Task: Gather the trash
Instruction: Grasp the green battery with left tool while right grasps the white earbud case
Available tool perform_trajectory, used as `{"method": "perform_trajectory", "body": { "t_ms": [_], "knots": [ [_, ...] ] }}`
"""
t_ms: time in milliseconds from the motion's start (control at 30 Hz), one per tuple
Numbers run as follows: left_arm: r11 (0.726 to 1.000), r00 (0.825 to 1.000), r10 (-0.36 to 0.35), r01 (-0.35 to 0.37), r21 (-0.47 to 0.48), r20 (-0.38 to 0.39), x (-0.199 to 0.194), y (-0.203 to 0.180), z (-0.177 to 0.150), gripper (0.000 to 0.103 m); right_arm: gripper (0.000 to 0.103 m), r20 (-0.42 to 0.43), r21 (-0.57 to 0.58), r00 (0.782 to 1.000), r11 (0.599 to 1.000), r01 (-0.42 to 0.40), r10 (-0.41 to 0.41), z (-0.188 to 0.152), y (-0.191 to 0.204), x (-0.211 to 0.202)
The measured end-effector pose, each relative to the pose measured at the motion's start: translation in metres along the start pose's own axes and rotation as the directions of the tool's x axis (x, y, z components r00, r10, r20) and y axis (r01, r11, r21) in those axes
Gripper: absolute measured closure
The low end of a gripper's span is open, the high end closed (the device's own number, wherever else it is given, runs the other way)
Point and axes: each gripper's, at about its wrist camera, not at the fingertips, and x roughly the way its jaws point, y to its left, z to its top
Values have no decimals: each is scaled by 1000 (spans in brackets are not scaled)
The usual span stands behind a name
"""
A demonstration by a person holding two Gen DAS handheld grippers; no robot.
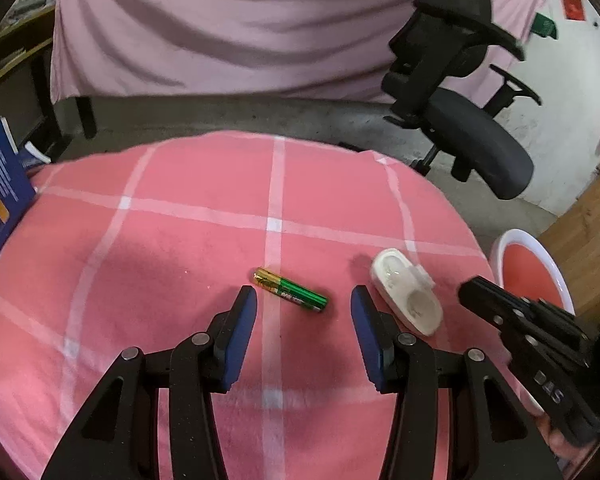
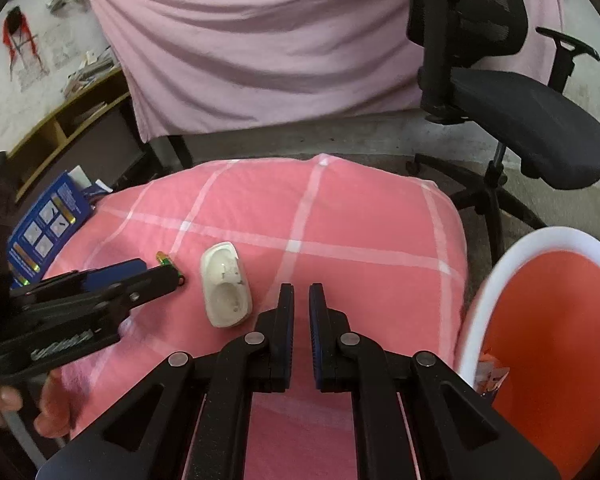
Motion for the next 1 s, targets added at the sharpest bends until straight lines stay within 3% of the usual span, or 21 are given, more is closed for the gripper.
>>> {"method": "perform_trajectory", "body": {
  "t_ms": [167, 267, 400, 433, 500, 533, 800, 1000],
  "knots": [
    [999, 1000, 15, -15, -39, 3, 2, 8, 3, 75, 97, 8, -2, 1000, 1000, -14, 14, -1, -2, -3],
    [998, 999, 41, -41, -41, 0, 4, 8, 3, 88, 96, 12, -8, 1000, 1000, -22, 22, -1, 1, -3],
    [999, 999, 35, -36, -39, -3, 1, 12, 2, 94, 94, 6, -16, 999, 999, -35, 35, -2, 5, -2],
    [999, 1000, 31, -31, -33, -5, 0, 14, 1, 94, 92, 3, -19, 999, 999, -40, 40, -1, 6, -1],
    [1000, 1000, 24, -24, -15, -4, -5, 19, -1, 95, 76, 3, -26, 999, 999, -47, 47, -1, 10, -1],
    [1000, 1000, 22, -22, -8, -4, -7, 21, -3, 95, 73, 5, -32, 998, 998, -57, 57, -1, 12, -1],
    [998, 1000, 18, -18, 58, 8, -25, 39, -17, 96, 72, -31, -106, 997, 991, -80, 77, 0, 41, 12],
    [998, 1000, 3, -4, 55, 14, -35, 41, -26, 96, 71, -76, -147, 997, 988, -38, 27, 0, 55, 29]
  ]
}}
